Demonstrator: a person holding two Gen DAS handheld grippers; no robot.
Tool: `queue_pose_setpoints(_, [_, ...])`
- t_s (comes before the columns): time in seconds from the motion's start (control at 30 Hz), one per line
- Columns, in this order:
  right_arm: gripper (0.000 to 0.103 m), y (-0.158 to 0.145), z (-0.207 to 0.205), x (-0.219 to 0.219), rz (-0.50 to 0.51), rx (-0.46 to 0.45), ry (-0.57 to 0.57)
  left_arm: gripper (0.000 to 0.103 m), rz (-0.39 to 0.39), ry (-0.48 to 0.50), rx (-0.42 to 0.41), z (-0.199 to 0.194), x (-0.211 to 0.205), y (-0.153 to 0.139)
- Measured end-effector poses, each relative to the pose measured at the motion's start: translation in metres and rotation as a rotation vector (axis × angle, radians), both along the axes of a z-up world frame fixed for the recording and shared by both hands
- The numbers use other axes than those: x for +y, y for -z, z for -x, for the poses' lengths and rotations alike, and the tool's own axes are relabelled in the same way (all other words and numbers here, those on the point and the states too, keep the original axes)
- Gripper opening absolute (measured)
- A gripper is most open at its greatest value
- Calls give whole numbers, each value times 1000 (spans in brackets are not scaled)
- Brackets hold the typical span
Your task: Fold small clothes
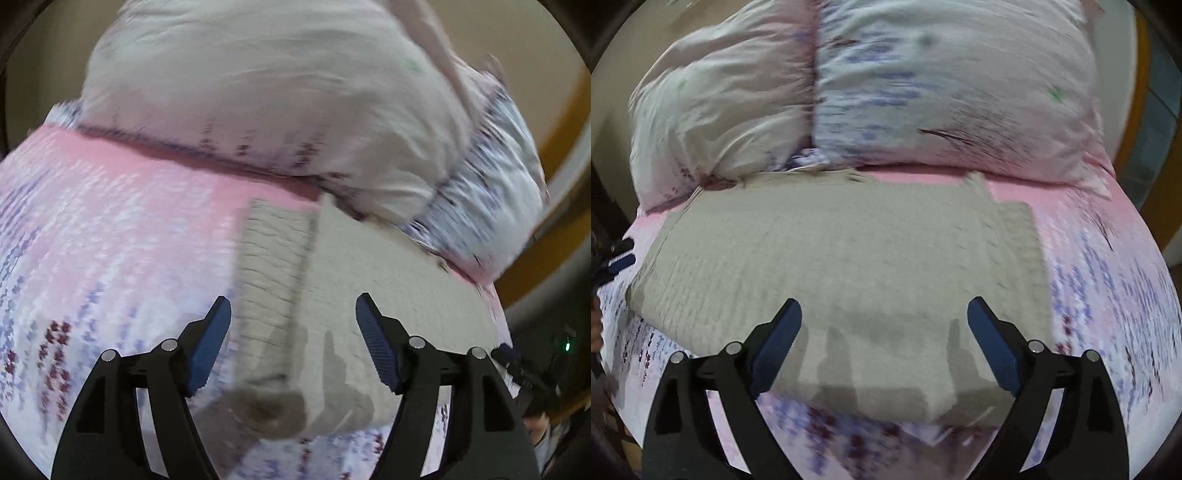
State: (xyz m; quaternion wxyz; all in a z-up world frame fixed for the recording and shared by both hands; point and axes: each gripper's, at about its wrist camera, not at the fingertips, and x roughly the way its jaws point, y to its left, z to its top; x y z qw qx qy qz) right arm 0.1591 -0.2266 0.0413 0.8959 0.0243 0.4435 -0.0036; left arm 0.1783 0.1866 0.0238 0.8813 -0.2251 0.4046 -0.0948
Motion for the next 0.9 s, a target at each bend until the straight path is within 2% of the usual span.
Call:
queue_pose_setpoints(0.07, [91, 2, -10, 20, 26, 11, -31, 70, 20, -12, 40, -9, 9, 6])
queue_pose_setpoints(0.13, [91, 5, -20, 39, 44, 15, -64, 70, 74, 7, 90, -18, 12, 16])
queue_pose_setpoints(0.2, [91, 7, -25, 49, 65, 18, -67, 70, 95, 28, 114, -22, 10, 22])
queue_pose_setpoints(0.27, [91, 11, -32, 57, 87, 22, -68, 70, 81, 39, 107, -24, 4, 22])
queue_pose_setpoints(0.37, [91, 12, -37, 62, 98, 14, -54, 70, 102, 60, 109, -27, -2, 21])
queue_pose_setpoints(0.53, [99, 27, -42, 61, 117, 38, -46, 69, 66, 84, 97, -30, -13, 21])
queue_pose_setpoints(0.67, [101, 32, -42, 57, 87, 42, -39, 58, 101, 74, 93, -31, -13, 22])
queue_pose_setpoints(0.73, [101, 33, -41, 57, 84, 40, -37, 47, 140, 68, 93, -31, -10, 22])
queue_pose_setpoints(0.8, [101, 33, -41, 57, 85, 39, -36, 42, 183, 60, 96, -31, -6, 23])
queue_pose_setpoints(0.9, [101, 33, -41, 57, 83, 39, -36, 41, 192, 58, 103, -31, -7, 24])
